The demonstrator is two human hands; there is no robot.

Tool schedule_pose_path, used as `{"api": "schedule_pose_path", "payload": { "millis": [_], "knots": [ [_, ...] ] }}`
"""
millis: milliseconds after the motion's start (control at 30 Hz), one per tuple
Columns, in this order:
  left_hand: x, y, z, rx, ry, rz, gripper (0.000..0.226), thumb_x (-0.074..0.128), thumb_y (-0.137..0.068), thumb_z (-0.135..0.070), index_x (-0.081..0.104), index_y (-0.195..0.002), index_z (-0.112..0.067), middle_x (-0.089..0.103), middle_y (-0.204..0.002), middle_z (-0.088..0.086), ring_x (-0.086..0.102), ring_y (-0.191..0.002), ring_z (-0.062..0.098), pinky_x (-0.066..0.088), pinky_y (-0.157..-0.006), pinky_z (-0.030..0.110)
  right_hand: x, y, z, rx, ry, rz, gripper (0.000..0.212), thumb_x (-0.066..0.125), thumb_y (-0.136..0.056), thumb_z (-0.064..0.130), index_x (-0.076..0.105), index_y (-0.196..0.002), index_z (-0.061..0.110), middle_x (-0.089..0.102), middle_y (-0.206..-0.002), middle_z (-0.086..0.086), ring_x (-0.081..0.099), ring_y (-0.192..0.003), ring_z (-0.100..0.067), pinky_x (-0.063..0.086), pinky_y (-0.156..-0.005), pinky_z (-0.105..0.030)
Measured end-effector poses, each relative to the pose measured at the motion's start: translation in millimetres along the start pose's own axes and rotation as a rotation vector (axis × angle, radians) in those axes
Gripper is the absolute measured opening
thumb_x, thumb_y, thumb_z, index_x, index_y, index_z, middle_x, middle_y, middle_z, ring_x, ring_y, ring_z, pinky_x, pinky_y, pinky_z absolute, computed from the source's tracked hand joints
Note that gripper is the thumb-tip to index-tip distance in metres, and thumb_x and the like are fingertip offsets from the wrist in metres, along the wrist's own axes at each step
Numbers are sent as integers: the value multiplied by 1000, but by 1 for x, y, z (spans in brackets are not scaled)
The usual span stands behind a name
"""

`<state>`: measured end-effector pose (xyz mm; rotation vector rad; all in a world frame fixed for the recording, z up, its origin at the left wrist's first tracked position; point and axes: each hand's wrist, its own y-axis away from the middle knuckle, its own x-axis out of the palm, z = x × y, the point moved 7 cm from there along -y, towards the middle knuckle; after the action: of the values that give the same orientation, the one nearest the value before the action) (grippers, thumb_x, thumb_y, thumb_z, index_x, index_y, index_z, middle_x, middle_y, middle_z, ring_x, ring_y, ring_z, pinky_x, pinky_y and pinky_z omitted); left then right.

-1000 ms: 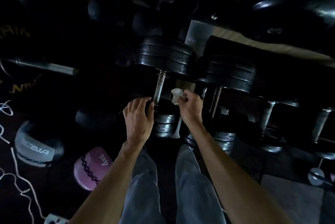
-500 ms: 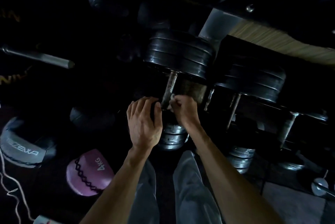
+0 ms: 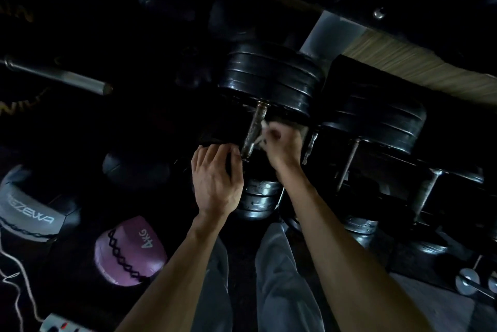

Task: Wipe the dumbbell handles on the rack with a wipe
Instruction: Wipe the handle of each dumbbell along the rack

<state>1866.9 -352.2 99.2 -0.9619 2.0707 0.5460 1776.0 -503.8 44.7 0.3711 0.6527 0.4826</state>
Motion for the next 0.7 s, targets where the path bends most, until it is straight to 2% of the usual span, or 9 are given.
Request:
{"api": "schedule_pose_path", "payload": {
  "millis": [67, 100, 200, 267, 333, 400, 467, 633, 700],
  "knots": [
    [0, 0, 0, 0, 4, -10, 30, 42, -100, -31, 68, -93, -19, 67, -87, -8, 60, -87, 15, 43, -98, 44, -6, -4, 12, -20, -18, -127, 33, 60, -98, 21, 65, -66, 14, 66, -61, 6, 64, -57, -12, 54, -56, -28],
    [0, 0, 0, 1, 6, -10, 30, 42, -100, -31, 68, -93, -19, 67, -87, -7, 60, -87, 15, 43, -98, 44, -5, 0, 11, -29, -6, -111, 34, 60, -99, 24, 66, -67, 14, 67, -63, 5, 63, -57, -10, 50, -55, -25],
    [-1, 1, 0, -6, 6, -7, 30, 41, -99, -31, 68, -91, -18, 67, -87, -6, 60, -88, 17, 42, -101, 43, 3, 29, -1, -80, 48, 136, 36, 62, -99, 26, 71, -68, 10, 70, -64, 2, 64, -58, -7, 49, -57, -23],
    [-1, 0, 0, -15, 8, -2, 31, 41, -98, -32, 67, -90, -18, 66, -86, -6, 59, -87, 16, 42, -102, 44, 2, 35, -3, -89, 45, 200, 34, 66, -97, 26, 73, -68, 11, 71, -63, 4, 65, -58, -4, 47, -58, -18],
    [0, 0, 0, -20, 11, -2, 31, 41, -98, -32, 68, -90, -19, 66, -85, -6, 59, -87, 16, 41, -103, 45, -4, 19, 8, -102, 32, 54, 33, 67, -96, 27, 72, -67, 12, 68, -58, 9, 62, -54, -3, 46, -53, -16],
    [-1, 0, 0, -22, 14, -8, 30, 41, -98, -31, 68, -91, -19, 67, -86, -7, 59, -88, 16, 40, -106, 43, -10, -1, 20, -79, -71, -130, 23, 71, -93, 24, 72, -71, 16, 69, -60, 8, 64, -55, -4, 54, -57, -25],
    [-1, 0, 0, -18, 12, -9, 30, 42, -97, -31, 69, -91, -19, 67, -87, -7, 60, -90, 16, 38, -107, 40, -11, -6, 18, -45, -178, -191, 15, 74, -89, 19, 71, -75, 21, 72, -66, 5, 70, -62, -9, 59, -64, -32],
    [0, 0, 2, -25, 0, 13, 30, 42, -97, -31, 68, -88, -18, 67, -86, -5, 61, -88, 20, 39, -106, 43, 1, 37, 0, -25, -21, 114, 12, 78, -86, 23, 72, -77, 18, 69, -62, 17, 63, -61, 7, 45, -64, -10],
    [0, 0, 1, -26, -3, 9, 31, 41, -97, -31, 68, -88, -18, 67, -85, -5, 60, -88, 20, 40, -105, 44, -2, 31, 11, -46, -24, 64, 17, 76, -88, 23, 69, -73, 19, 65, -54, 19, 60, -55, 7, 42, -60, -7]
  ]
}}
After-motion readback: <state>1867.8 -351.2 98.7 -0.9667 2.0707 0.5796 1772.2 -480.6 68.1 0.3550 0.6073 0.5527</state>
